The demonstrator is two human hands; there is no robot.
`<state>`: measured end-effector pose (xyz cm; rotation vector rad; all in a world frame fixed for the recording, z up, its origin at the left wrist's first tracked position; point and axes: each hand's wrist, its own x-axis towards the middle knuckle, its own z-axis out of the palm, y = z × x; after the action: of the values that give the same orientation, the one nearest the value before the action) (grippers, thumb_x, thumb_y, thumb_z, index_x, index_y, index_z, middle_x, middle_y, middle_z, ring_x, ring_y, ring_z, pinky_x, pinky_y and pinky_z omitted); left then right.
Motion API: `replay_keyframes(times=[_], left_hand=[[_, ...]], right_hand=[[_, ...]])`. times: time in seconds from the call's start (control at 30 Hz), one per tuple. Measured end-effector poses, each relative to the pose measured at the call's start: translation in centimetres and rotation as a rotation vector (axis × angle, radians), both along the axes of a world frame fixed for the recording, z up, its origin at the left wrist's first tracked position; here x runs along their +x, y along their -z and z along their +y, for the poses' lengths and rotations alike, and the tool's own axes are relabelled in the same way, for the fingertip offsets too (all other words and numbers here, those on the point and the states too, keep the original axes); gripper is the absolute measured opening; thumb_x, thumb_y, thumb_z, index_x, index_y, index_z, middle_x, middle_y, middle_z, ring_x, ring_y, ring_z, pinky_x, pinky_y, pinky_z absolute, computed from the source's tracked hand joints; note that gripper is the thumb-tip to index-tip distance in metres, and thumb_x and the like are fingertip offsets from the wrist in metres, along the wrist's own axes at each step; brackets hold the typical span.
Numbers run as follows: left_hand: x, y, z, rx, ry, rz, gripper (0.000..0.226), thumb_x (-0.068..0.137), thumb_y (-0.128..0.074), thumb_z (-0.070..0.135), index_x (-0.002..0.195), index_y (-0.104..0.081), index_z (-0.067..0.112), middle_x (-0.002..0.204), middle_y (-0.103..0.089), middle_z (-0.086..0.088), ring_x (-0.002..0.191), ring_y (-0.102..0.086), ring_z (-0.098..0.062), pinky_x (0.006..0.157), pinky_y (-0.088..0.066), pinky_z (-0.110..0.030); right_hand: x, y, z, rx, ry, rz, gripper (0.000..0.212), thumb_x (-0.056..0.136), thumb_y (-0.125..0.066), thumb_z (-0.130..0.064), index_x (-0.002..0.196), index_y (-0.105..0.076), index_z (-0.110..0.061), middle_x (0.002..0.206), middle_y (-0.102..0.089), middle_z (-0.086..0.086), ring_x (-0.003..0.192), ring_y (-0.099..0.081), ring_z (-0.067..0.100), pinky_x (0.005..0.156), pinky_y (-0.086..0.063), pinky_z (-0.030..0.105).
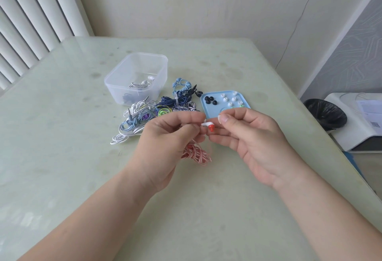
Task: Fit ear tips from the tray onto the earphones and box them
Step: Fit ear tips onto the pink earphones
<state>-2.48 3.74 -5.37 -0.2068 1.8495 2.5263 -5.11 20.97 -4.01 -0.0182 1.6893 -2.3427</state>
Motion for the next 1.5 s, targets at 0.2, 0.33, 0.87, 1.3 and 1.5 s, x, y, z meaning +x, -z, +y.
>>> replay_keyframes(times=[0.2, 0.33, 0.87, 1.3, 1.5], left_hand=[[0.11, 0.24, 0.17, -0.091, -0.042, 0.019, 0.013, 0.084, -0.081, 0.002, 0.094, -0.079, 0.009, 0.082, -0.077, -0.011, 0.065, -0.068, -0.018, 0.061, -0.055, -0.025], [0.3, 0.39, 0.34, -0.236, -0.025, 0.092, 0.021, 0.085, -0.081, 0.005, 0.103, -0.079, 0.015, 0.078, -0.075, -0.004, 0.064, -0.069, -0.018, 0.063, -0.061, -0.032], [0.36, -0.07, 0.19, -0.094, -0.003, 0.072, 0.011, 0.085, -0.079, -0.001, 0.093, -0.073, 0.004, 0.08, -0.074, -0.011, 0.065, -0.068, -0.02, 0.064, -0.056, -0.028], [0.54, -0.07, 0.44, -0.166, -0.024, 0.123, 0.018, 0.081, -0.083, 0.002, 0.096, -0.078, 0.01, 0.09, -0.08, -0.009, 0.077, -0.074, -0.022, 0.077, -0.064, -0.037], [0.54, -0.24, 0.49, -0.166, -0.038, 0.111, 0.016, 0.081, -0.083, 0.001, 0.095, -0.079, 0.007, 0.089, -0.08, -0.01, 0.075, -0.074, -0.021, 0.074, -0.062, -0.029]], right_hand=[[-0.12, 0.08, 0.06, -0.057, -0.01, -0.079, 0.011, 0.093, -0.065, -0.002, 0.102, -0.069, 0.003, 0.102, -0.076, 0.023, 0.091, -0.076, 0.028, 0.078, -0.061, 0.032], [-0.11, 0.1, 0.2, -0.061, -0.027, -0.074, 0.013, 0.089, -0.067, -0.001, 0.1, -0.071, 0.006, 0.099, -0.076, 0.023, 0.091, -0.075, 0.027, 0.078, -0.061, 0.032], [-0.41, 0.3, -0.07, -0.071, -0.073, -0.116, 0.02, 0.076, -0.073, -0.011, 0.093, -0.073, -0.001, 0.086, -0.074, 0.015, 0.072, -0.071, 0.02, 0.066, -0.06, 0.027], [-0.35, 0.46, -0.1, -0.089, -0.048, -0.069, 0.019, 0.076, -0.071, -0.009, 0.092, -0.072, 0.001, 0.08, -0.075, 0.015, 0.068, -0.071, 0.019, 0.064, -0.059, 0.024], [-0.16, 0.42, -0.12, -0.069, -0.064, -0.007, 0.013, 0.076, -0.07, -0.005, 0.088, -0.074, -0.001, 0.08, -0.075, 0.018, 0.071, -0.072, 0.021, 0.065, -0.059, 0.026]])
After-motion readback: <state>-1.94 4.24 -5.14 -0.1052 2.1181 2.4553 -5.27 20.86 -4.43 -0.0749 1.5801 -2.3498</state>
